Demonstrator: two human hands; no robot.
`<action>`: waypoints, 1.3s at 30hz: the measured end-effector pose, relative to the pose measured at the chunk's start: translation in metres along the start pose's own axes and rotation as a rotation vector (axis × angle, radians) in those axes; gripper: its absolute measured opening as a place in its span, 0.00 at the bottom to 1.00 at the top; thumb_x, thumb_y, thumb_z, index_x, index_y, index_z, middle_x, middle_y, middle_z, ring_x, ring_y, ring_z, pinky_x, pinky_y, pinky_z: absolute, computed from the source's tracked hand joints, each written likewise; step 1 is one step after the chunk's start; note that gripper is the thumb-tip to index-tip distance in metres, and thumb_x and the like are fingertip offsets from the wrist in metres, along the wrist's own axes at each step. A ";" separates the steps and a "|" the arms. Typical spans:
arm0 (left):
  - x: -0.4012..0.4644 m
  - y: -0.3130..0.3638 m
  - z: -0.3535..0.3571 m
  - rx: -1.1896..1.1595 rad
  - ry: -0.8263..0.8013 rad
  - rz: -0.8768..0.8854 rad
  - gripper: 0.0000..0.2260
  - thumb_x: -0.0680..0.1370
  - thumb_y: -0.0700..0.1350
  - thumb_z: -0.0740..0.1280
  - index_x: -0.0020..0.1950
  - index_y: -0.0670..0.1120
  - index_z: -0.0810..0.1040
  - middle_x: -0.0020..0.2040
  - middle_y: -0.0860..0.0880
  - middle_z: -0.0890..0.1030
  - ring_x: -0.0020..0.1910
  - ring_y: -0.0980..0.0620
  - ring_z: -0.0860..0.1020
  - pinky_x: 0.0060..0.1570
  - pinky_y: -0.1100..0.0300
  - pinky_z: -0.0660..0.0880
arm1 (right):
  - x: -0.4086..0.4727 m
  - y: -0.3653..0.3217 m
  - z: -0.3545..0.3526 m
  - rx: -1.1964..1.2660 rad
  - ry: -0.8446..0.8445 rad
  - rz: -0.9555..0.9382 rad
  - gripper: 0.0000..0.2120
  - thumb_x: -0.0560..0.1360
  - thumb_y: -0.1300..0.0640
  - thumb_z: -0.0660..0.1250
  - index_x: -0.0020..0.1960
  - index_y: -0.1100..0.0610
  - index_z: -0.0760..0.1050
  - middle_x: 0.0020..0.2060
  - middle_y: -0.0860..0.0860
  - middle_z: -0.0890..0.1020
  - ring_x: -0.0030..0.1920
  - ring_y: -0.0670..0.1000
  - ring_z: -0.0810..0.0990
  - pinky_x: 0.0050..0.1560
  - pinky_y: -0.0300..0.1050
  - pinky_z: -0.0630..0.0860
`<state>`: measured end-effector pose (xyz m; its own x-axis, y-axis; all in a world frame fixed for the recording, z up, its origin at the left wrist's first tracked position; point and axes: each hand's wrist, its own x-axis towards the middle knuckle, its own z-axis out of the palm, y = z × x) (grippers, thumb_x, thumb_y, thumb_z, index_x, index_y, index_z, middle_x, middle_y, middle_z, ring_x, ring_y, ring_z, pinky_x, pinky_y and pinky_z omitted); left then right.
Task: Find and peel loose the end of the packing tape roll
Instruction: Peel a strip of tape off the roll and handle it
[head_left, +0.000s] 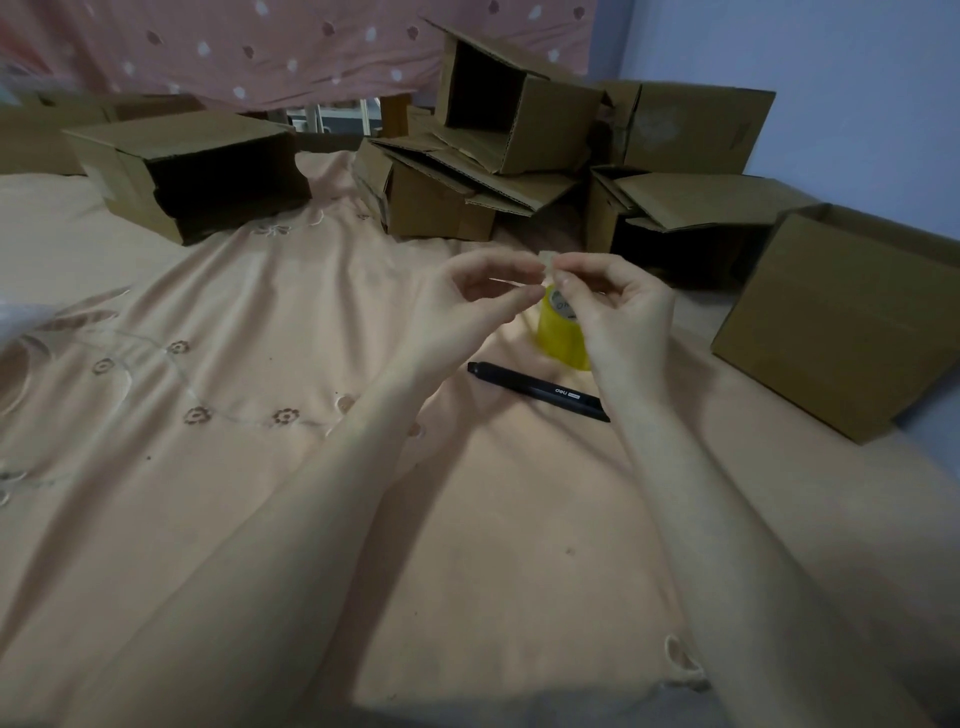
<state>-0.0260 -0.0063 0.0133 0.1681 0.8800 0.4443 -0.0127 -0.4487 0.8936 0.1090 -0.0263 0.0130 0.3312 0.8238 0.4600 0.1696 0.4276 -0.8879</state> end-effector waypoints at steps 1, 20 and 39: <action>0.000 0.000 0.000 -0.004 0.030 -0.006 0.06 0.73 0.37 0.73 0.46 0.47 0.82 0.42 0.54 0.83 0.41 0.63 0.81 0.39 0.70 0.74 | 0.000 0.000 0.000 -0.002 -0.009 -0.005 0.06 0.72 0.65 0.69 0.46 0.57 0.82 0.46 0.54 0.85 0.49 0.47 0.83 0.53 0.41 0.79; 0.000 0.000 0.003 -0.040 0.121 -0.053 0.03 0.74 0.40 0.72 0.46 0.41 0.83 0.40 0.48 0.85 0.38 0.56 0.83 0.42 0.65 0.79 | -0.005 -0.004 0.003 0.029 0.030 0.019 0.05 0.70 0.62 0.73 0.43 0.58 0.77 0.39 0.52 0.83 0.42 0.48 0.84 0.46 0.42 0.81; 0.003 -0.005 -0.002 -0.053 -0.028 0.036 0.10 0.74 0.38 0.72 0.52 0.46 0.75 0.38 0.47 0.83 0.40 0.52 0.83 0.42 0.65 0.75 | -0.005 -0.003 0.003 -0.023 -0.052 0.061 0.03 0.73 0.62 0.69 0.44 0.62 0.81 0.33 0.48 0.81 0.33 0.37 0.78 0.39 0.32 0.74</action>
<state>-0.0275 -0.0014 0.0102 0.1941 0.8583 0.4750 -0.0716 -0.4705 0.8795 0.1038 -0.0309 0.0135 0.2933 0.8666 0.4037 0.1722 0.3674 -0.9140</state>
